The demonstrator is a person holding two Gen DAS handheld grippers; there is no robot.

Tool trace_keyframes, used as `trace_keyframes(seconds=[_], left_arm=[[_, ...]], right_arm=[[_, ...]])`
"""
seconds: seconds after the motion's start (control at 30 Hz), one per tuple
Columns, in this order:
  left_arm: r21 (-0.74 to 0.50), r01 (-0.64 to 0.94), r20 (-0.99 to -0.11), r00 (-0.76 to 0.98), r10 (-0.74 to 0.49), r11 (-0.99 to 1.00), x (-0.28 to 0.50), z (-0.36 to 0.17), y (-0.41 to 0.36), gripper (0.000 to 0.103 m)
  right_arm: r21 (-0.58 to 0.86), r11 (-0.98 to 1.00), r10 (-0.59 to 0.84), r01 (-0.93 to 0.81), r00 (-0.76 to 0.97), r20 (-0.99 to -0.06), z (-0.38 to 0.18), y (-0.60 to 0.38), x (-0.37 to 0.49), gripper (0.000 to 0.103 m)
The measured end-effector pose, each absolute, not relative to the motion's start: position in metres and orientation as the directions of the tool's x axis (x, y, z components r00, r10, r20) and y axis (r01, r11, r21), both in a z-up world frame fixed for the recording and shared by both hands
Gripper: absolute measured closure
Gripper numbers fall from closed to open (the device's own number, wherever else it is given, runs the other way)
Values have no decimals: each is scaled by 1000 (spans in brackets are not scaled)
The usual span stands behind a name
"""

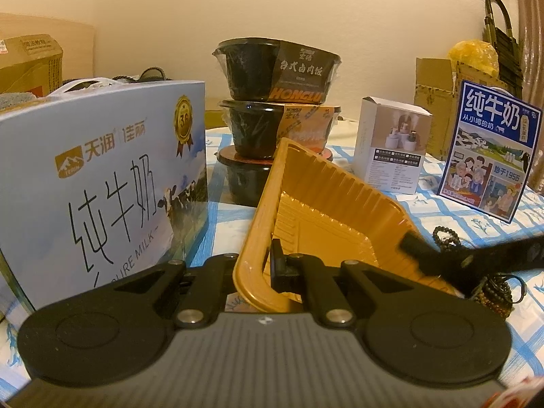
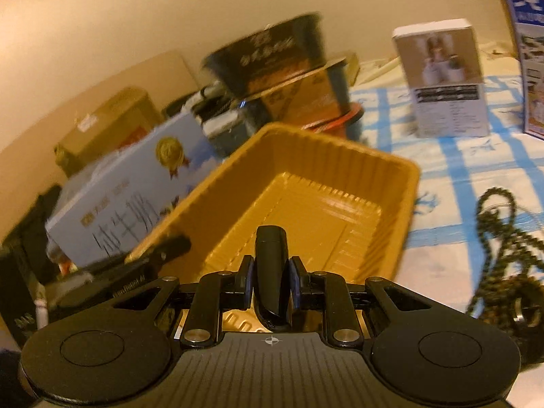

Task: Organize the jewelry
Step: 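Move the held piece over the tray, release it, return to the pile, then grasp a dark piece with red beads from the pile with the right tool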

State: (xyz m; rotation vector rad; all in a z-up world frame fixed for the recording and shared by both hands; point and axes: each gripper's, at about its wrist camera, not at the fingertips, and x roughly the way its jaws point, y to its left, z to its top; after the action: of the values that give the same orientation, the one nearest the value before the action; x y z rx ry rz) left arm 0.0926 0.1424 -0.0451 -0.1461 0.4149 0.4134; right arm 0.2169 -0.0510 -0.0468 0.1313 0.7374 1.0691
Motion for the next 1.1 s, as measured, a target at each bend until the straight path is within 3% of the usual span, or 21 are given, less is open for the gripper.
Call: trace_keyframes(seconds=[0.3,0.43,0.6,0.9,1.1], left_arm=[[-52,-419,-427,830,359,906,92,-46,144,97],[-51,-420,-431,828,360,906,94,-46,144,97],[-47,-421,-431,827,362,906,94,-46,144,97],[-34,-425,-433,822,370,905,96,-46,143,97],[-31,-428,-438,818,373,903,97,-47,144,97]], right_arm=[[278,503,783,-818,297,-546,-68,-14,195,80],[267,496,803,-826,321,-502,-57,-27,192,61],[264,559,789,-786,406,-461,-41,-61,195,59],[305,774,627,-555,603,-493,-47,-149,210,57],[380,863,500,-333,669,-550,-69,-206,227,48]])
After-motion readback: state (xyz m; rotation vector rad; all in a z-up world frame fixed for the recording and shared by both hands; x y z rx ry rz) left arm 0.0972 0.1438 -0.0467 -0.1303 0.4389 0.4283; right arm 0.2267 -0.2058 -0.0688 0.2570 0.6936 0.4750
